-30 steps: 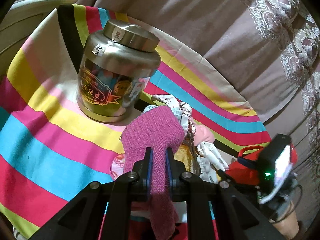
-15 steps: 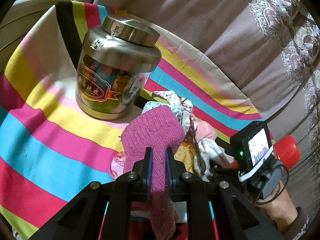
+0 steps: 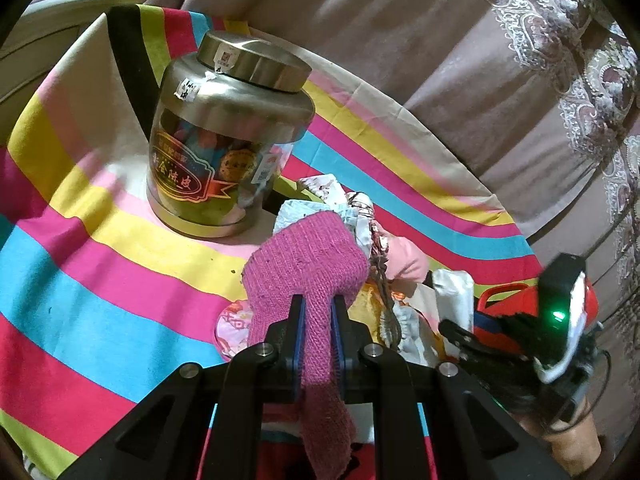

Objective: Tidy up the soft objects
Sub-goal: 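Grasp the white paper packet with the right gripper while the left gripper holds the sock, then carry the sock and white packet into the white box and open both grippers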

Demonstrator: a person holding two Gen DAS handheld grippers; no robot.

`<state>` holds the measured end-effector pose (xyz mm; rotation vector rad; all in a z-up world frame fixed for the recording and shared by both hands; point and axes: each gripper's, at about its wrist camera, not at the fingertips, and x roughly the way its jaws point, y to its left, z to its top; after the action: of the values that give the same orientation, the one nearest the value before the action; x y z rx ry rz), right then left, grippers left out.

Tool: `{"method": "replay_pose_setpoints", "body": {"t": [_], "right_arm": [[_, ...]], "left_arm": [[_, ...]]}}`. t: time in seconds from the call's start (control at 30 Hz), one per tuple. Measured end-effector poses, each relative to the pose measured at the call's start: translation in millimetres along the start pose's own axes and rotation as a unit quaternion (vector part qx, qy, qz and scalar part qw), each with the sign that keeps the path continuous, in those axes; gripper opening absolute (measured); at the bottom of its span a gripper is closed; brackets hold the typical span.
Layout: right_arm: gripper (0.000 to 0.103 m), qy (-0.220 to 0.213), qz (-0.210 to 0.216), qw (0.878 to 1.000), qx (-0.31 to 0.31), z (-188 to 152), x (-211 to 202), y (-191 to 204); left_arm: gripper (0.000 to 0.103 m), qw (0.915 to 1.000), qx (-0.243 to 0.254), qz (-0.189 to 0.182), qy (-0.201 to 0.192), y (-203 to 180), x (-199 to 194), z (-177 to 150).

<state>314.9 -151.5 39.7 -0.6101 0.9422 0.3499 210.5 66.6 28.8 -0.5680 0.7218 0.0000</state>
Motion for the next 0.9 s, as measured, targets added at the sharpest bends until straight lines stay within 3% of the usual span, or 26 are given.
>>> {"method": "replay_pose_setpoints", "body": {"t": [0.43,0.9], "right_arm": [[0.04,-0.036,0.067,0.992,0.099,-50.5,-57.9,13.6],[0.04,-0.045,0.068,0.98,0.183,-128.0,-97.9,-10.5]], "left_arm": [[0.013,0.9995,0.008,-0.029,-0.003,-19.2,-23.5,-8.7],[0.013,0.9948,0.06,-0.078,0.026,-85.9,-52.4,-54.9]]}}
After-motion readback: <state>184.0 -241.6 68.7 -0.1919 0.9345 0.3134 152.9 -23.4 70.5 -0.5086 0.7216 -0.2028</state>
